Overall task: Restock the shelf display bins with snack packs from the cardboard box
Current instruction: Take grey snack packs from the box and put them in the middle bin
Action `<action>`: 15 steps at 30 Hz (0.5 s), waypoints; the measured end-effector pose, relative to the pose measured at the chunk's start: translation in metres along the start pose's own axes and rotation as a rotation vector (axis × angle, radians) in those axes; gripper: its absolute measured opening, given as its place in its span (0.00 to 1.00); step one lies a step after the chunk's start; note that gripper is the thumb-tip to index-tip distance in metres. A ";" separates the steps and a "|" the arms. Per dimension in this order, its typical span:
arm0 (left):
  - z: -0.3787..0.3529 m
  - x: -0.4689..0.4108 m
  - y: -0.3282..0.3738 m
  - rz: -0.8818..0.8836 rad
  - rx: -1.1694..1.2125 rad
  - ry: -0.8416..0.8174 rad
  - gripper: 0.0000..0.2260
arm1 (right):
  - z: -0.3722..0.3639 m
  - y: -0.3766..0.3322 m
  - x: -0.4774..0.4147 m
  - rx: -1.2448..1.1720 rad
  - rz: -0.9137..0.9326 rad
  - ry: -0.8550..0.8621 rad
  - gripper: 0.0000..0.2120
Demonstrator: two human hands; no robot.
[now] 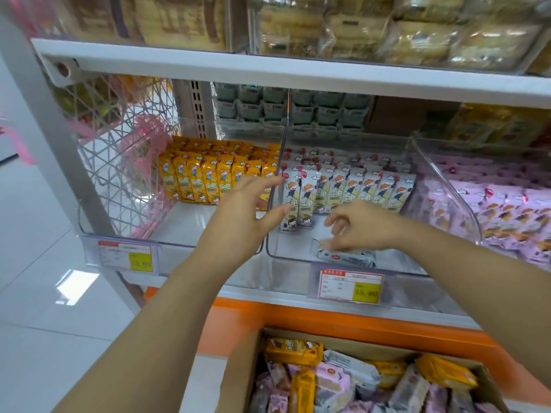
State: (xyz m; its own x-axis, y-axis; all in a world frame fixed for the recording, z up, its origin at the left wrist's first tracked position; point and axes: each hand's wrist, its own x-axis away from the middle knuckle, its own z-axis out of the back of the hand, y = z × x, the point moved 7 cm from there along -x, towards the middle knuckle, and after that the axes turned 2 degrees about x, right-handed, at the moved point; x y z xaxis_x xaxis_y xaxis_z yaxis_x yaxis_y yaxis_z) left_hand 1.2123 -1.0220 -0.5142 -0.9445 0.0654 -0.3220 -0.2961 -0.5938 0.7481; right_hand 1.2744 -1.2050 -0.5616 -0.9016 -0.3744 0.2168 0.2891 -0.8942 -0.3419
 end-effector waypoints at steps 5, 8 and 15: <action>-0.001 -0.001 0.002 0.015 -0.027 0.011 0.20 | -0.018 -0.001 0.001 0.280 -0.008 -0.017 0.20; -0.001 -0.003 0.004 0.004 -0.107 0.028 0.19 | 0.010 -0.005 0.009 0.064 0.040 0.111 0.16; -0.012 0.001 0.039 -0.191 -0.120 -0.029 0.23 | 0.038 -0.027 0.054 -1.145 0.186 -0.054 0.17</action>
State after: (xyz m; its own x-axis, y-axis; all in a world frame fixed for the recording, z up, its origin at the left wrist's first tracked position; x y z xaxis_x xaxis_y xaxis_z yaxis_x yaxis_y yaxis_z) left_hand 1.2019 -1.0548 -0.4923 -0.8770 0.2075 -0.4334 -0.4526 -0.6597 0.6000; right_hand 1.2299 -1.2104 -0.5057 -0.8530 -0.5112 0.1055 -0.0694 -0.0892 -0.9936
